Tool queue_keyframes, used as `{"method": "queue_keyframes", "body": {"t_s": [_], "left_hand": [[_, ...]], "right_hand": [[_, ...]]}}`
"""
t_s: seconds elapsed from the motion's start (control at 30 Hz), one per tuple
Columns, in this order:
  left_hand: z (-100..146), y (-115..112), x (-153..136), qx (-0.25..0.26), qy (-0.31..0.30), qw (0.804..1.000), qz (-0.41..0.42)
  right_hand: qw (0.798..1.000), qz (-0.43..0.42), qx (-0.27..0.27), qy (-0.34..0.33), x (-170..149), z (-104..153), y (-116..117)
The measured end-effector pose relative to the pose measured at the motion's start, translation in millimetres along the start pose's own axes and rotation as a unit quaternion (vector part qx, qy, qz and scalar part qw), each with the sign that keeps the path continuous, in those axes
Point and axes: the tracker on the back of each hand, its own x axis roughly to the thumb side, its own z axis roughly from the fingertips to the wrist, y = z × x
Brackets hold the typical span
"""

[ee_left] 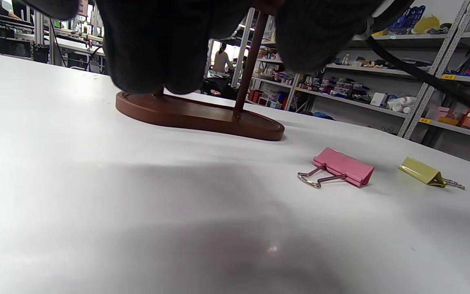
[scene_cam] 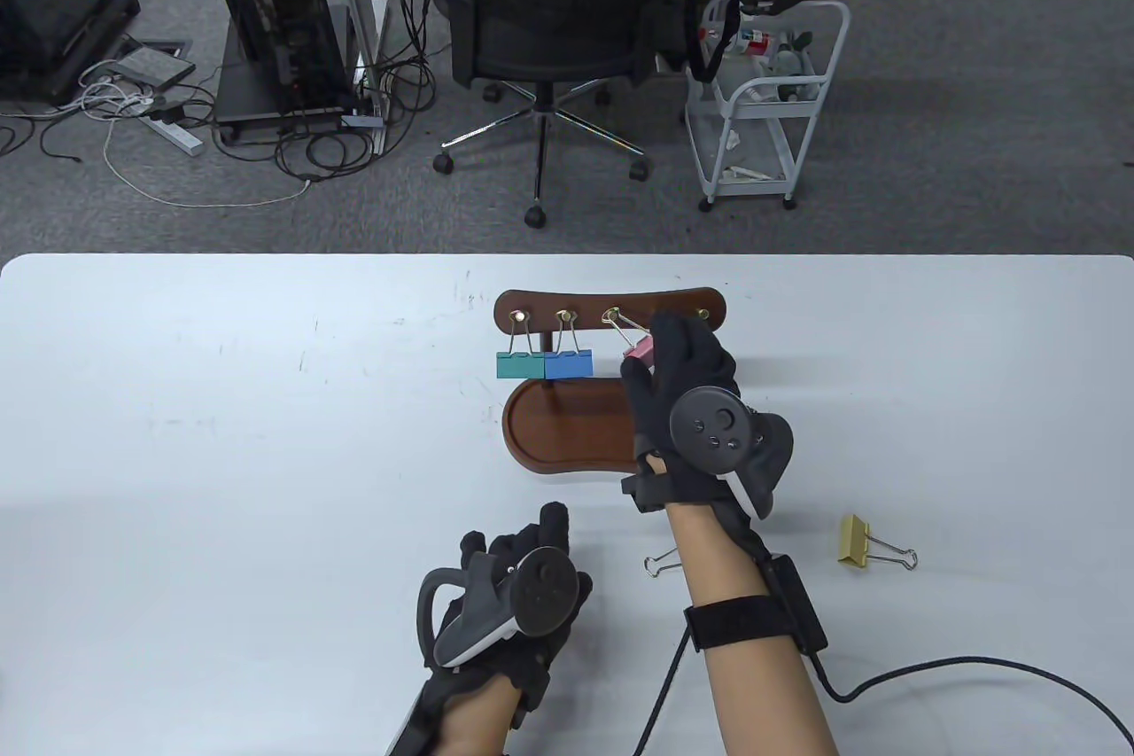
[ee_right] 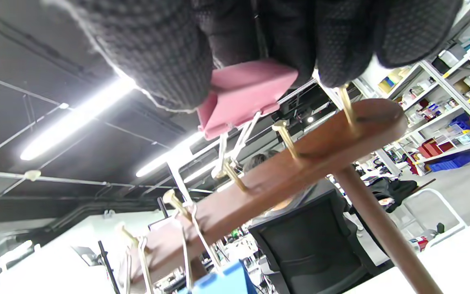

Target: Hook binder clip onto key rack

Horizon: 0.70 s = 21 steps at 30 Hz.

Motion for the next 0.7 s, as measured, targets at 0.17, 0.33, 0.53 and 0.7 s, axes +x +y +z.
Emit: {"method": "queue_keyframes", "body": {"t_s": [0.17, 0.33, 0.53, 0.7], "left_hand": [[0, 0, -1, -0.002, 0.005, 1.000, 0.001], [0, 0, -2, -0.007, 0.010, 1.000, 0.003], [-1, 1, -2, -0.012, 0.013, 1.000, 0.003], [0, 0, -1, -0.018, 0.014, 1.000, 0.002]], "right_hand": [[0.999, 0.038, 0.021, 0.001, 0, 1, 12], [0.998, 0.048, 0.036, 0.017, 0, 1, 21], [0.996, 0.058, 0.056, 0.034, -2, 1, 31], [0.991, 0.088, 0.086, 0.043, 0, 1, 43]]}}
